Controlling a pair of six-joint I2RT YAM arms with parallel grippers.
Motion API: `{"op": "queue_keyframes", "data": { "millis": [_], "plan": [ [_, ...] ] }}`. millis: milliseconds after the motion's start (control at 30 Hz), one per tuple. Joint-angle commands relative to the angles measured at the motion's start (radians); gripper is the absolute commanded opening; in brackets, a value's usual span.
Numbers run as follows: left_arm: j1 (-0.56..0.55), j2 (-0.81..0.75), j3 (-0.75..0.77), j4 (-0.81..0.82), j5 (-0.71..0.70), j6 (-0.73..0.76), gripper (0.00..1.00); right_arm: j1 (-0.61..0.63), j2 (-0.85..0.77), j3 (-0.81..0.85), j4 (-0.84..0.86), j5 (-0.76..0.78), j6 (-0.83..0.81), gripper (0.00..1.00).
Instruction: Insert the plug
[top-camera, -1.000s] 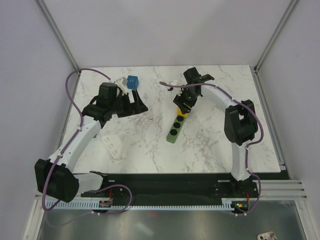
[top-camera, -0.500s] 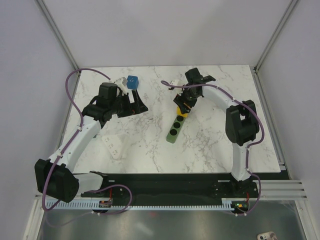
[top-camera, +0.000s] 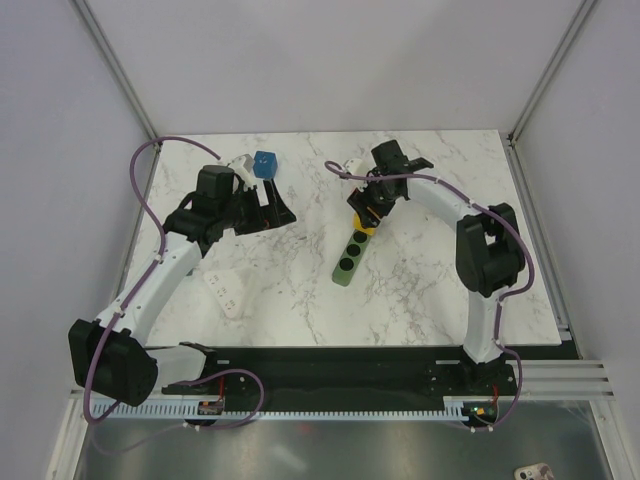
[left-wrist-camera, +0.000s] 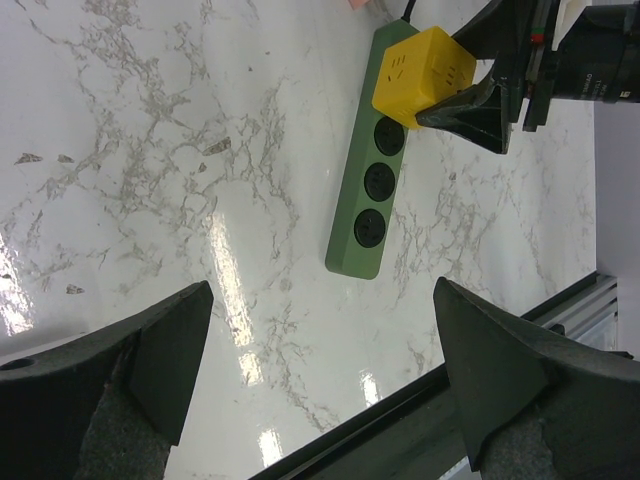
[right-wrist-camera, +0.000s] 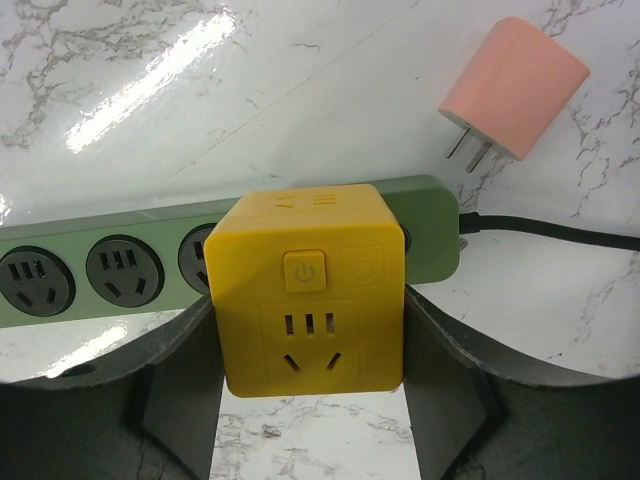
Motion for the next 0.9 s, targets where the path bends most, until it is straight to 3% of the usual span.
{"op": "queue_keyframes", "data": {
  "millis": [0,267,467,567,700,833,867],
  "plan": [
    [0.000,-0.015,0.004,0.033,-0.010,0.039,0.98,-0.052,0.102,-0.100,-0.066,0.311,0.142,0.15],
    [0.000,-0.007,0.003,0.033,-0.038,0.043,0.98,-0.104,0.004,-0.171,-0.059,0.422,0.166,0.08],
    [-0.001,0.008,-0.001,0.033,-0.052,0.046,0.98,-0.110,-0.093,-0.200,-0.063,0.465,0.169,0.11],
    [-0.008,0.019,-0.004,0.033,-0.064,0.047,0.98,-0.109,-0.137,-0.224,-0.055,0.472,0.166,0.20],
    [-0.017,0.028,-0.004,0.031,-0.078,0.053,0.99,-0.103,-0.162,-0.208,-0.038,0.431,0.166,0.46],
    [-0.026,0.039,-0.002,0.027,-0.092,0.059,1.00,-0.095,-0.164,-0.183,-0.032,0.432,0.172,0.60],
    [-0.026,0.041,-0.002,0.025,-0.095,0.061,1.00,-0.092,-0.165,-0.171,-0.032,0.431,0.178,0.71]
  ]
}}
